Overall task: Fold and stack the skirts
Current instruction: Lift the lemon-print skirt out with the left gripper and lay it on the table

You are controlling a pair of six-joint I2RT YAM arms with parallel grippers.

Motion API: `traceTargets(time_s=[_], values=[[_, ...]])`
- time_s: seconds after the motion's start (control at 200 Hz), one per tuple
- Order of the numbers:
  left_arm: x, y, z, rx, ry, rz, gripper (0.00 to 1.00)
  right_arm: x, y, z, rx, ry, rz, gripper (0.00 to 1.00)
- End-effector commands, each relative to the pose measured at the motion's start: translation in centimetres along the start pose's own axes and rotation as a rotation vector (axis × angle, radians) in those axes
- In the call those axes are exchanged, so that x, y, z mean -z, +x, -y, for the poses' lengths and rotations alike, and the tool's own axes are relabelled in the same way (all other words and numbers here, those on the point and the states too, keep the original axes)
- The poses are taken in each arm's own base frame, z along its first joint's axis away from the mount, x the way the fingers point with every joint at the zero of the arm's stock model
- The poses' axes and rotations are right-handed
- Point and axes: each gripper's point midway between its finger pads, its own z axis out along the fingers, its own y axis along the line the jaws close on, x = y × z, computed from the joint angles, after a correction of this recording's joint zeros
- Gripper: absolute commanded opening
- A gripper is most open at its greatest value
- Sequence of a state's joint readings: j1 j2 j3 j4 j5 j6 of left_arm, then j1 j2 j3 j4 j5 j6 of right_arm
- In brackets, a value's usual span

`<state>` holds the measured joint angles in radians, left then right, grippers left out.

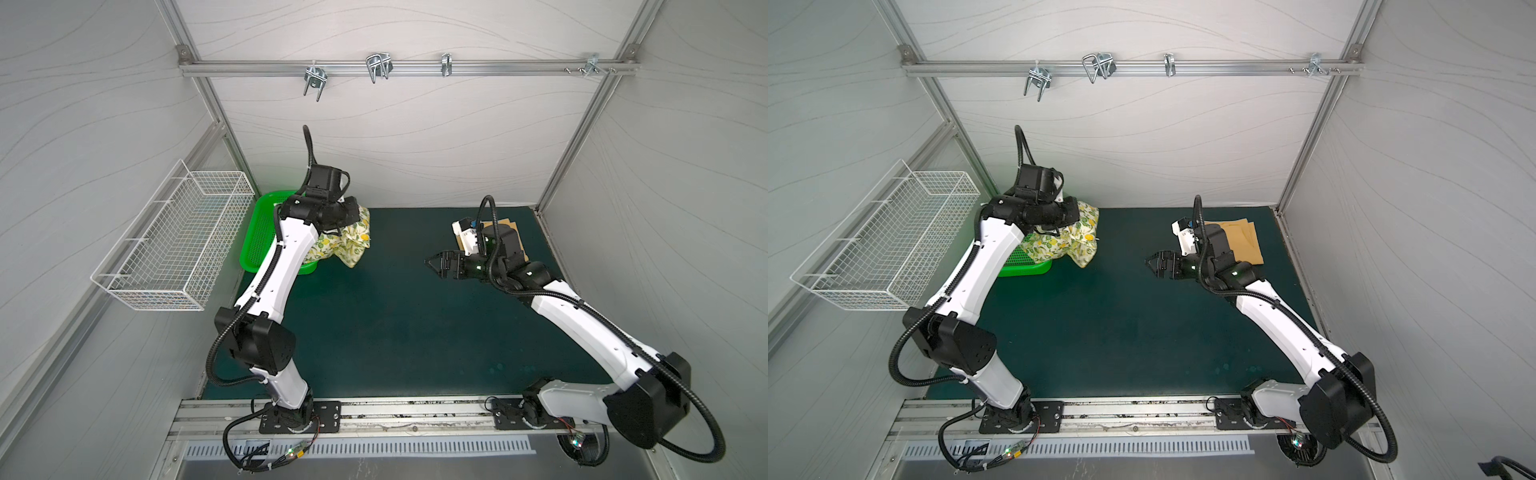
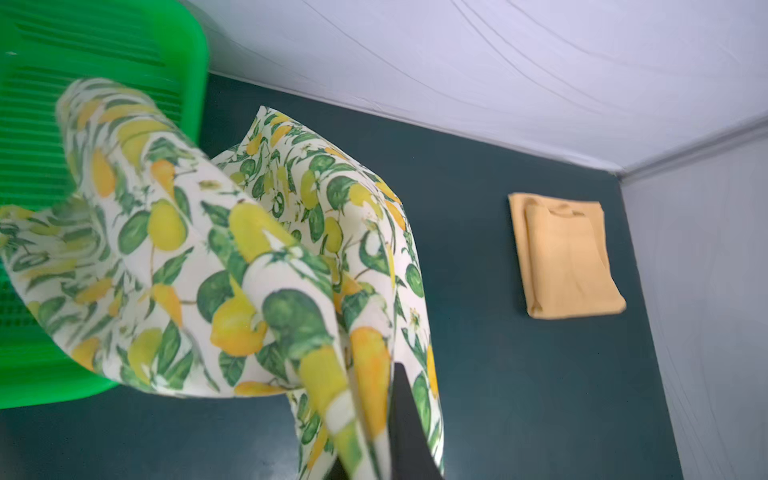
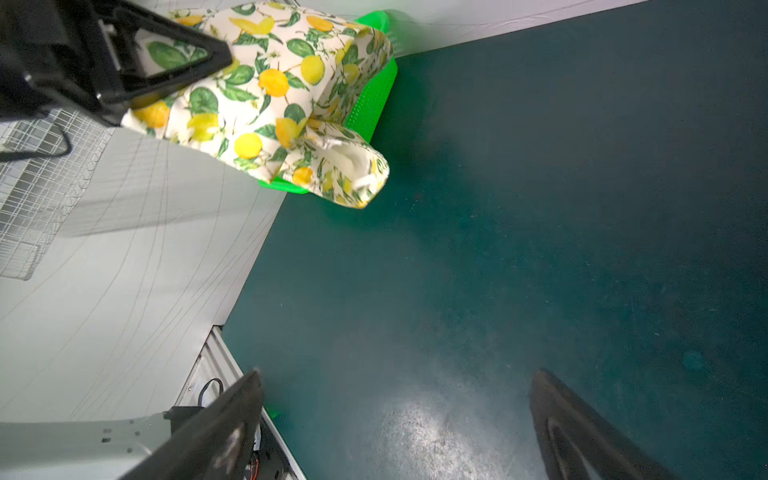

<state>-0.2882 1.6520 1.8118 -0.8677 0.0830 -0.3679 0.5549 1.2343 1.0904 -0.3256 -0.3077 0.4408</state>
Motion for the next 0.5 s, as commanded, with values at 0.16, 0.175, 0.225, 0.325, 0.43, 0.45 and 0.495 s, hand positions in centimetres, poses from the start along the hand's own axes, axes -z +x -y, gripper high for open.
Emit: traceTargets(time_s=[0.16, 0.175, 0.225, 0.325, 0.43, 0.45, 0.495], values=[[-3.3, 8.6, 8.0, -0.127, 0.162, -0.119, 0.0, 4.2, -0.9, 3.9, -0.029, 0.137, 0.092, 0.99], [-3.5, 9.0, 8.2, -0.13, 0.166, -0.126, 0.0, 4.4, -1.0, 4.2, -0.035, 0.142, 0.098, 0.99], [-4.2, 10.5, 9.0, -0.143, 0.174, -0.153, 0.0, 5.1, -1.0, 4.9, -0.047, 0.152, 0.111, 0.99], [-5.6, 13.2, 10.8, -0.164, 0.205, -0.204, 0.0, 6.2, -0.9, 6.0, -0.055, 0.18, 0.127, 0.99], [-7.0, 16.1, 13.3, -0.222, 0.218, -0.256, 0.0, 7.1, -0.7, 7.0, -0.055, 0.217, 0.138, 0.99], [-7.2, 16.6, 13.9, -0.232, 0.223, -0.265, 0.0, 7.2, -0.7, 7.2, -0.059, 0.225, 0.142, 0.99], [-7.6, 17.8, 15.1, -0.249, 0.235, -0.292, 0.0, 7.6, -0.7, 7.7, -0.057, 0.243, 0.145, 0.99]])
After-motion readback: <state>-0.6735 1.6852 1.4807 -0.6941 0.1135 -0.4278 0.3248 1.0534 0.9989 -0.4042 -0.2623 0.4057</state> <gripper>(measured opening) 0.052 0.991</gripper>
